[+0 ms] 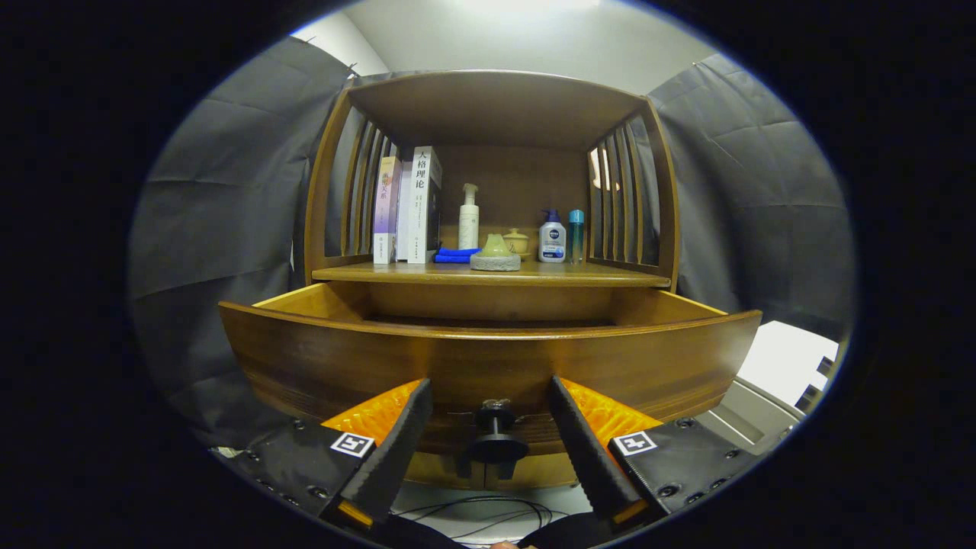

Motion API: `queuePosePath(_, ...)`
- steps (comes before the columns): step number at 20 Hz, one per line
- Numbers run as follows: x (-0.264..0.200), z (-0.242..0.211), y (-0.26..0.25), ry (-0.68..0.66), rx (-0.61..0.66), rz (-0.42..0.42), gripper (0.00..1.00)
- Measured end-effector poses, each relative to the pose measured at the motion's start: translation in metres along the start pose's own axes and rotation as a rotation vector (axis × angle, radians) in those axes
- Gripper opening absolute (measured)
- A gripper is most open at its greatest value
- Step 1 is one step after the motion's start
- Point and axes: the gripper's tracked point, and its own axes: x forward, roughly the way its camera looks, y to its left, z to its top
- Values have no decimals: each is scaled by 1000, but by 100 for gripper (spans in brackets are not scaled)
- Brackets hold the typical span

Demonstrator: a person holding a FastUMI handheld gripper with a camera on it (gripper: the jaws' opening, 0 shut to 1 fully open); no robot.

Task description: Pull open the drawer, take out the items inside it, and place them on the countertop above the cabinet.

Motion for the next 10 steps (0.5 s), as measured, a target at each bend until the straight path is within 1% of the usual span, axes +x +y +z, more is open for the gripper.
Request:
queuePosePath(5, 20, 10, 3, 7, 14, -5, 98)
queuePosePath(8, 38, 9, 7, 47, 59, 1, 98)
queuePosePath(10, 48, 11, 8, 53, 61, -2, 98)
